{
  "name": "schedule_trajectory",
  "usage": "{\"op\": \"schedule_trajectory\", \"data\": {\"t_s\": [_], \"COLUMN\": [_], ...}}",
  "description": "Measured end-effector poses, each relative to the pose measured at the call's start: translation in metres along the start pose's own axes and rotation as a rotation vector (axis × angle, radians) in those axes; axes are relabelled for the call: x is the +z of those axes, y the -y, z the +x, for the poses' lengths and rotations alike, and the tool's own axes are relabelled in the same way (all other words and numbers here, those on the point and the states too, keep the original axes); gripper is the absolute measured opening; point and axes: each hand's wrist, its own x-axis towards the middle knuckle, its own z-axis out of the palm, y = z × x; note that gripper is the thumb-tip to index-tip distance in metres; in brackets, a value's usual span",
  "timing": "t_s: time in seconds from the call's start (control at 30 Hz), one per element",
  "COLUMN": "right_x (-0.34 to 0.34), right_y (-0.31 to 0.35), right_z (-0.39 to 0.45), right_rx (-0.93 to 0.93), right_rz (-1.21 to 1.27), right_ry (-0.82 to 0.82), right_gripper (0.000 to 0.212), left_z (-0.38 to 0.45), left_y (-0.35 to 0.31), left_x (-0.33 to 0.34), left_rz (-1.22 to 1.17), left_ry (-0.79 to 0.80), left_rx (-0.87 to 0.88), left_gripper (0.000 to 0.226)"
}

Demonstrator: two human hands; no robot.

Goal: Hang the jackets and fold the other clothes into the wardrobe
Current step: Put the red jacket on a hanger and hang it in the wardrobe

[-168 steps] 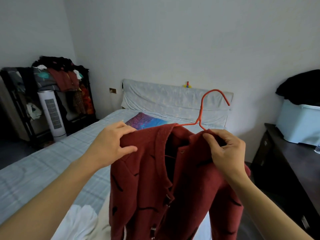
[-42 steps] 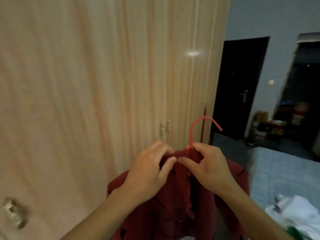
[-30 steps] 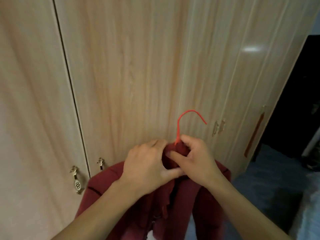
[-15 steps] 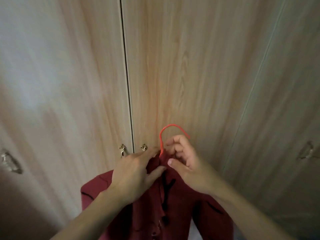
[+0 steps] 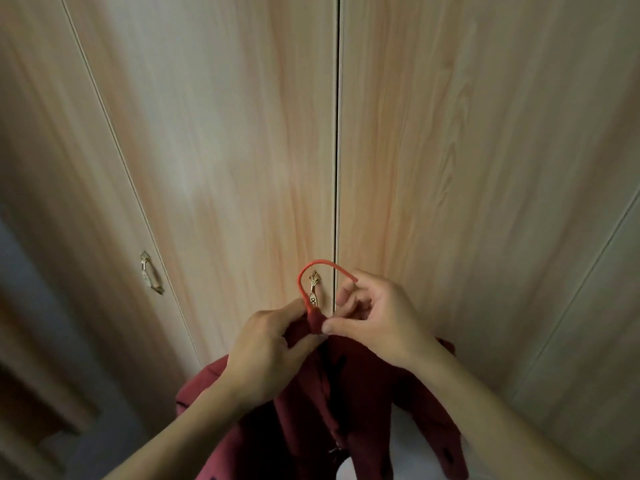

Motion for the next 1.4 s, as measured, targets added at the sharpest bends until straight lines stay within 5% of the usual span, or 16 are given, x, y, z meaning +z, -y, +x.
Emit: {"op": "schedule_trajectory", "data": {"t_s": [0.17, 0.33, 0.5, 0.63, 0.93, 1.4], "right_x": [0.014, 0.038, 0.066, 0.082, 0.100, 0.105], "right_y": [-0.030, -0.059, -0.081, -0.078, -0.079, -0.027], "right_z": [0.029, 0.049, 0.075, 0.079, 0.059, -0.086], "right_rx": [0.183, 0.425, 0.510, 0.478, 0.334, 0.305], "right_rz": [-0.044, -0.434, -0.469, -0.496, -0.711, -0.961], "right_ry": [-0.202, -0.099, -0.417, -0.584, -0.357, -0.437], "right_gripper": [0.026, 0.064, 0.028, 0.031, 0.078, 0.051], "left_z": [-0.009, -0.016, -0.027, -0.033, -0.051, -0.080], "left_y": [0.029, 0.058, 0.093, 0.115, 0.136, 0.075], "left_x": [-0.016, -0.045, -0.078, -0.104, -0.122, -0.084], "left_rz": [0.098, 0.137, 0.160, 0.146, 0.120, 0.042], "left_ry": [0.034, 0.054, 0.082, 0.134, 0.207, 0.308], "left_rx": [-0.022, 0.022, 0.096, 0.119, 0.153, 0.250], "left_gripper": [0.020, 0.015, 0.017, 0.014, 0.023, 0.027]}}
